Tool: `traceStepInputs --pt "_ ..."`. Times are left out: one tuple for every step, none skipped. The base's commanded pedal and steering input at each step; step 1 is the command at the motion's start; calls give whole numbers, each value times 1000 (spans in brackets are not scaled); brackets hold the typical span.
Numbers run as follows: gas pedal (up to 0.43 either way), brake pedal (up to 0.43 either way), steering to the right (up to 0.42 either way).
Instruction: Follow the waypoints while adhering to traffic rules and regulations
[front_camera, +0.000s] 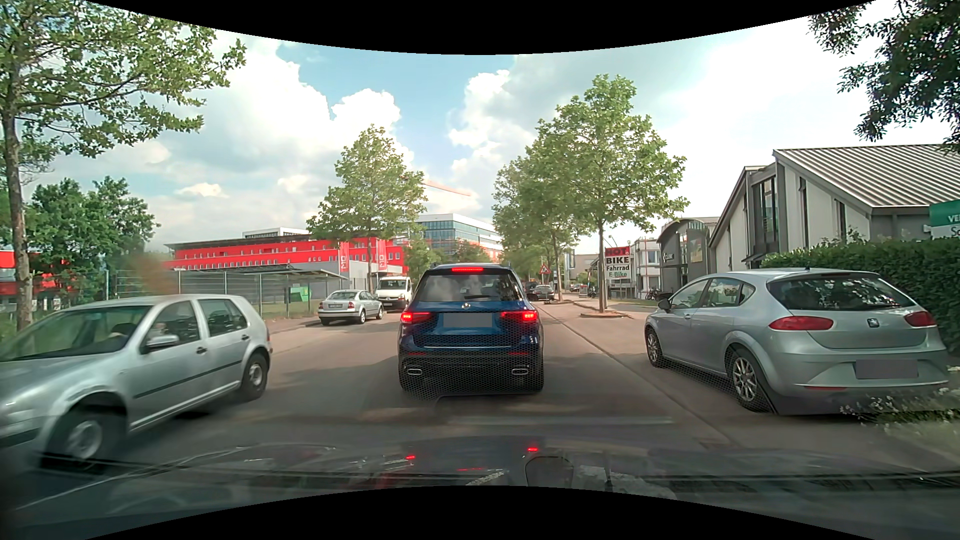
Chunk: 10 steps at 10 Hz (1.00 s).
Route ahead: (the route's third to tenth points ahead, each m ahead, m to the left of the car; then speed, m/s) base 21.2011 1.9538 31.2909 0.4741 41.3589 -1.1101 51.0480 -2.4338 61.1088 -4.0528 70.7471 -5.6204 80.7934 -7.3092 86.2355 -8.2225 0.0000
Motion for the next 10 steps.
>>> traceStepInputs --pt "0 268 -5" --pt "0 268 -5" --pt "0 268 -5" --pt "0 268 -5" --pt "0 268 -5" --pt "0 268 -4" --pt "0 268 -5" --pt "0 268 -4" --pt "0 268 -4" --pt "0 268 -5"
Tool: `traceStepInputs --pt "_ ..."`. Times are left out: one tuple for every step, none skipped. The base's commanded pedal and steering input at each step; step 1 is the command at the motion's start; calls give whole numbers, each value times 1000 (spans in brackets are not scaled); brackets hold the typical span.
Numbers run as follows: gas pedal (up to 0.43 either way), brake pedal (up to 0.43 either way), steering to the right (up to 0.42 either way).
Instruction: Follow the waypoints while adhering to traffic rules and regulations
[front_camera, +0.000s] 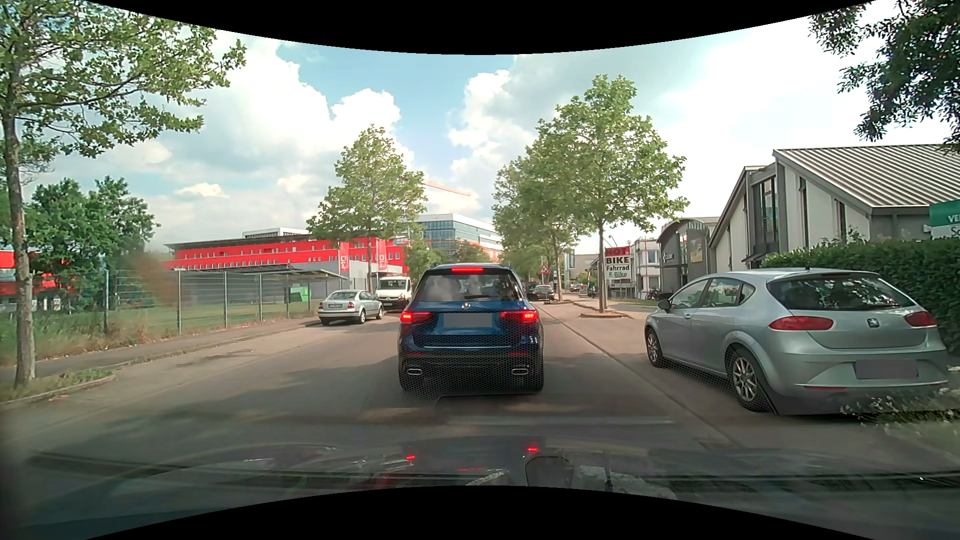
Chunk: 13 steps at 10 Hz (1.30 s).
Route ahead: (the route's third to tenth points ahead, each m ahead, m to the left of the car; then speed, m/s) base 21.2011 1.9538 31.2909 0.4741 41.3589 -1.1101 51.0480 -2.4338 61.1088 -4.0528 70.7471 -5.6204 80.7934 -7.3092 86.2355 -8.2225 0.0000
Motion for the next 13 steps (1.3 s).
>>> traceStepInputs --pt "0 268 -5" --pt "0 268 -5" --pt "0 268 -5" --pt "0 268 -5" --pt "0 268 -4" --pt "0 268 -4" --pt "0 268 -5" --pt "0 268 -5" --pt "0 268 -5" --pt "0 268 -5" --pt "0 268 -4" --pt "0 268 -5" --pt "0 268 -4"
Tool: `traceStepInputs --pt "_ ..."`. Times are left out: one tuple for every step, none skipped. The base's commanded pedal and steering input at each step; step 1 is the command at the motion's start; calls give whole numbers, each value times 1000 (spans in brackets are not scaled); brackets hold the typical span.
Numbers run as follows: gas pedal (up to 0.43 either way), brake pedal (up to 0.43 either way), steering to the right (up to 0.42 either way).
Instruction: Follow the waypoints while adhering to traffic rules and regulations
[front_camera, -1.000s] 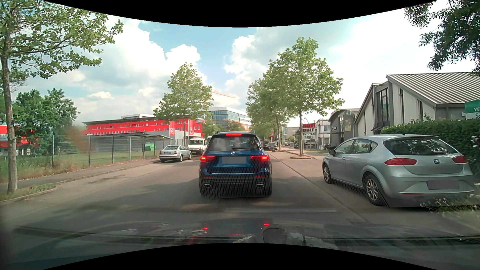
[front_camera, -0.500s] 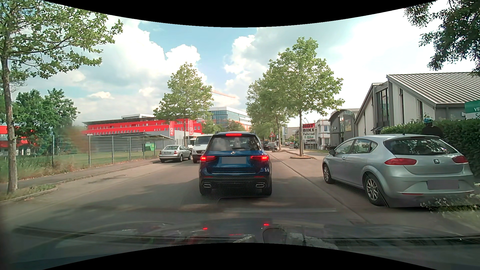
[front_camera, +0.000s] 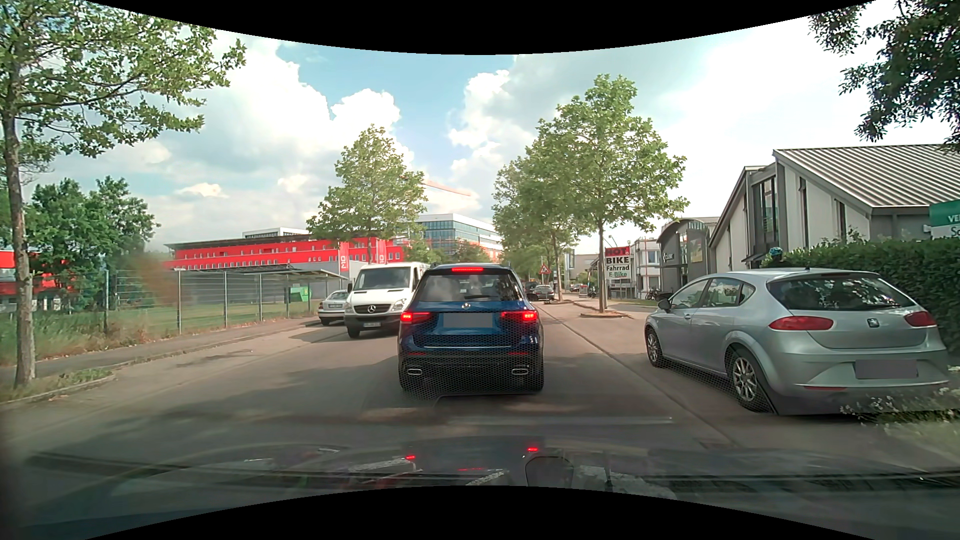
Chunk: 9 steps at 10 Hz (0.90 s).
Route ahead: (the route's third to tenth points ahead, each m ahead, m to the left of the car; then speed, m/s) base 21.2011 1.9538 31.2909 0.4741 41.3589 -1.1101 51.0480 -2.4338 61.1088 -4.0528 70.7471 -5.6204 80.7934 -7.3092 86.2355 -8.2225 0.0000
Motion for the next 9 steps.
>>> traceStepInputs --pt "0 268 -5" --pt "0 268 -5" --pt "0 268 -5" --pt "0 274 -5" --pt "0 274 -5" --pt "0 274 -5" --pt "0 274 -5" --pt "0 274 -5" --pt "0 274 -5"
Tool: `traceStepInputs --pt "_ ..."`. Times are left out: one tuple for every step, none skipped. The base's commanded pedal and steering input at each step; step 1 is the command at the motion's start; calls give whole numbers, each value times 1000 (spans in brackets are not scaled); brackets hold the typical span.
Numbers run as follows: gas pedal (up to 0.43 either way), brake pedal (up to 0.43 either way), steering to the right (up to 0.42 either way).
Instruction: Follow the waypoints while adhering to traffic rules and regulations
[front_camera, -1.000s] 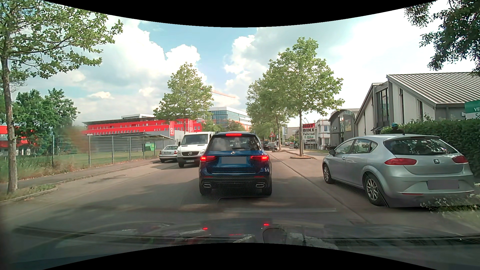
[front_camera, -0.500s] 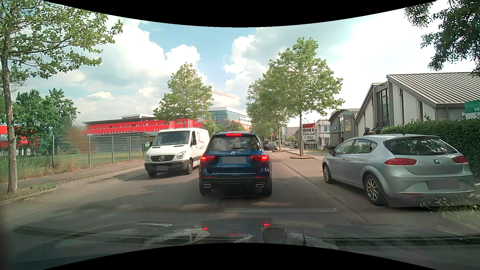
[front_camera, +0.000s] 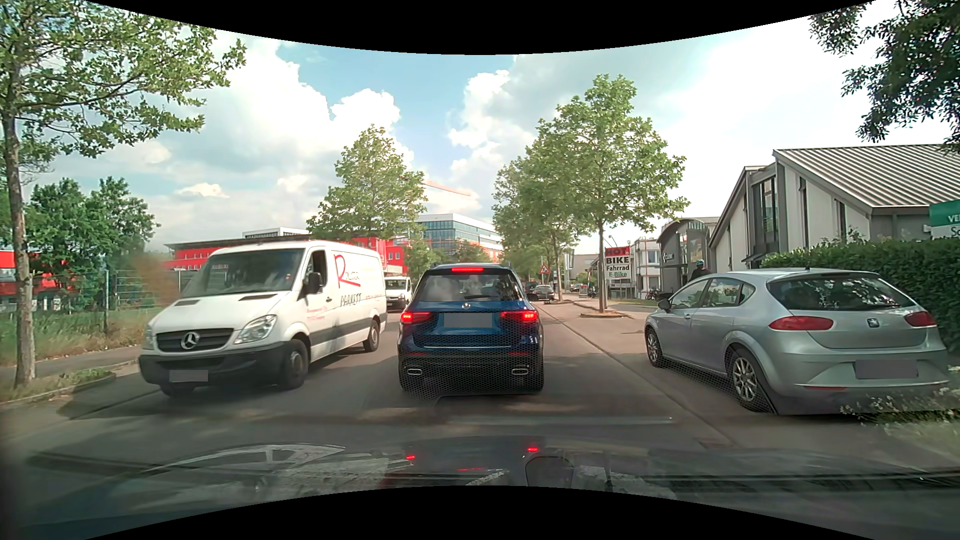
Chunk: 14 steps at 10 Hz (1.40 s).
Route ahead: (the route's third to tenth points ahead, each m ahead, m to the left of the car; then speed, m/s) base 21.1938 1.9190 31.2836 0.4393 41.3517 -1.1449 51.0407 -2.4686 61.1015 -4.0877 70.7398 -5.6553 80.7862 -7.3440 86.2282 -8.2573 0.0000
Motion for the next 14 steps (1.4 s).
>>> traceStepInputs --pt "0 274 -5" --pt "0 274 -5" --pt "0 274 -5" --pt "0 274 -5" --pt "0 274 -4" --pt "0 274 -5" --pt "0 274 -5" --pt "0 274 -5" --pt "0 274 -5" --pt "0 274 -5" --pt "0 274 -5" --pt "0 274 -5" --pt "0 274 -5" --pt "0 274 -5"
